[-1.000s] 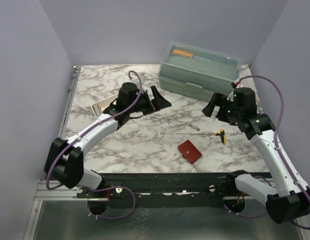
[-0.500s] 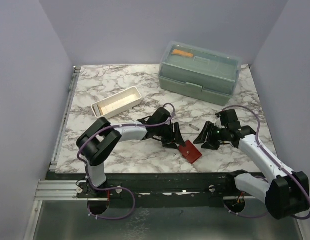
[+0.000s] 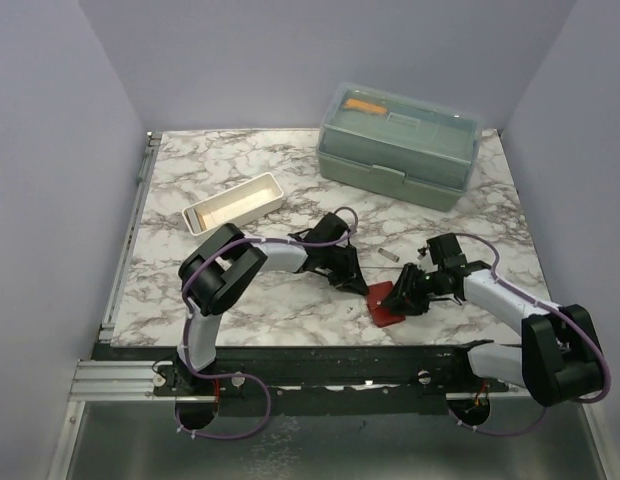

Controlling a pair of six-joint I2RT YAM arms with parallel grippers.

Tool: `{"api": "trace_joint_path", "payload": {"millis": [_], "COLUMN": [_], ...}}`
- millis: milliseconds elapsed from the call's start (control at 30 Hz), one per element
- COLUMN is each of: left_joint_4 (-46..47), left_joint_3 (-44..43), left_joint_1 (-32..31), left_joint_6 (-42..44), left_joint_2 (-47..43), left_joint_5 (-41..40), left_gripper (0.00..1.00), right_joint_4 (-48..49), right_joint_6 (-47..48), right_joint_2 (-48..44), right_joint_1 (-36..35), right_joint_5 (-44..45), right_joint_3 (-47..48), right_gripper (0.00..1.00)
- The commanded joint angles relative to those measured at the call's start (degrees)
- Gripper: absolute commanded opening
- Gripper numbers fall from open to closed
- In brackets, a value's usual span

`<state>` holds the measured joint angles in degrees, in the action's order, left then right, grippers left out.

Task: Put the credit cards into the card holder
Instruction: Move the card holder to the center of the board.

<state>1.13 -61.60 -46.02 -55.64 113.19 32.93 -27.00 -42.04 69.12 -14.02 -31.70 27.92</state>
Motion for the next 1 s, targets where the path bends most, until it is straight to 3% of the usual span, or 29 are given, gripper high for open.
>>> {"api": "trace_joint_path", "payload": {"millis": [0,167,267,367,467,600,800,967], "left_joint_4": [-3.45,-6.88,-10.84,-16.98,-20.18,-21.43,-21.2,-20.21], "left_joint_3": [-2.98,-4.49,-6.6,-9.52,-10.33,-9.13,-9.65,-8.34], "left_joint_1": [2.99,8.02,9.41,9.48,9.46,9.13,3.1,1.86], "left_joint_6": [4.5,9.21,13.44,17.99,20.1,19.01,16.7,14.92], "left_joint_2": [2.47,2.67,3.08,2.61,-0.12,-4.61,-4.01,-1.89], "left_joint_5": [-2.55,-1.59,-0.77,-2.68,-5.33,-6.21,-6.01,-8.76], "left_gripper": [0.14,0.02,0.01,0.21,0.38,0.48,0.23,0.11], "right_joint_4": [8.93,7.26,8.59,12.67,14.97,16.61,21.5,23.61], "right_joint_6": [-1.8,1.82,2.88,3.13,4.21,6.65,7.73,9.55], "right_joint_2": [3.18,3.28,3.08,4.11,6.58,10.05,14.24,16.34], "right_joint_1": [-1.63,-1.81,-1.58,-0.59,1.06,1.28,1.63,1.76], "right_joint_5": [-4.93,0.23,4.83,4.33,0.75,-0.49,-5.02,-6.28], "right_joint_3": [0.29,3.38,3.83,3.28,3.87,5.66,6.03,5.38], "right_gripper": [0.39,0.43,0.51,0.58,0.58,0.58,0.49,0.48]}}
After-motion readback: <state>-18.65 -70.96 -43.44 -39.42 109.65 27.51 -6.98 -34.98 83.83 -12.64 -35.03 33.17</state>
